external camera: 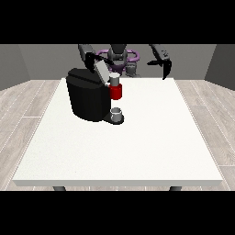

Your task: Insert the coffee pod into the coffee machine and close the lid

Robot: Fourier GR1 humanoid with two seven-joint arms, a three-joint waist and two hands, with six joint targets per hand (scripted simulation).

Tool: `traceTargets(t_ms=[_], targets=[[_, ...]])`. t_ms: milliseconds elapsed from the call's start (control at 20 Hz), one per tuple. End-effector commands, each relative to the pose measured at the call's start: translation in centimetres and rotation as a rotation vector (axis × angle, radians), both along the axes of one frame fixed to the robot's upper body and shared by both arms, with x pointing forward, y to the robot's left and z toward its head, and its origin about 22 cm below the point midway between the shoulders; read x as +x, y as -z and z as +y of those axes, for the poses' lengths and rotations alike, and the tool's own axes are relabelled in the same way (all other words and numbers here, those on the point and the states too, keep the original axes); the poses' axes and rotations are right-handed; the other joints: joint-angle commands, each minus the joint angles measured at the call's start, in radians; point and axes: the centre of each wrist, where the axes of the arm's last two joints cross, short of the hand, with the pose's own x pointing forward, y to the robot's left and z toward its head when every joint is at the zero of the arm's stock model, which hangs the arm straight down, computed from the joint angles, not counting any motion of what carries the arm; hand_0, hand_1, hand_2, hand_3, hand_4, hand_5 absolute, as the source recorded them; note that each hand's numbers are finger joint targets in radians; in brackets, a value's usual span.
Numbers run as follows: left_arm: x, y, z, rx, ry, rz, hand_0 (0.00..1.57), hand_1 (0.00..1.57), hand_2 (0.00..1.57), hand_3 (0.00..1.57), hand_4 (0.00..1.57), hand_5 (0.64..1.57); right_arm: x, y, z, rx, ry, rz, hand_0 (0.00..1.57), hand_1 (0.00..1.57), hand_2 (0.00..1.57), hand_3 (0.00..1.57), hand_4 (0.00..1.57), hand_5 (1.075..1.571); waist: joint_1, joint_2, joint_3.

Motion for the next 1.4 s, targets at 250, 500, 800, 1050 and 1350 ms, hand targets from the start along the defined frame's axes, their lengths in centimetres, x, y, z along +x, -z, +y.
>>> traceTargets(t_ms=[250,500,800,1050,1350], targets=[[-0.3,-0.4,2.3,0.004,-0.005,-0.007,0.0,0.0,0.0,0.0,0.37,1.571,2.9,-1.9,-1.3,0.016,0.017,-0.014,0.0,0.0,0.0,0.0,0.44,1.571,0.003,0.037,-0.0001],[1.0,-0.5,1.6,0.0,-0.011,-0.056,0.0,0.0,0.0,0.0,0.34,1.571,3.4,-2.7,0.2,-0.008,-0.042,-0.012,0.0,0.0,0.0,0.0,0.27,1.571,-0.018,0.068,-0.0004],[0.5,0.8,1.0,-0.021,-0.034,0.01,0.0,0.0,0.0,0.0,0.37,1.571,2.1,0.0,3.2,-0.013,-0.073,0.0,0.0,0.0,0.0,0.0,0.44,1.571,-0.03,0.054,-0.0004],[1.5,0.0,1.5,-0.013,-0.038,-0.014,0.0,0.0,0.0,0.0,0.35,1.571,3.5,-2.6,4.5,-0.058,-0.104,0.004,0.0,0.0,0.0,0.0,0.45,1.571,0.001,0.056,-0.0005],[2.5,-0.3,-0.6,-0.026,0.001,-0.015,0.0,0.0,0.0,0.0,0.33,1.571,4.3,-5.0,5.9,-0.101,-0.098,-0.042,0.0,0.0,0.0,0.0,0.44,1.571,0.033,0.07,-0.0005]])
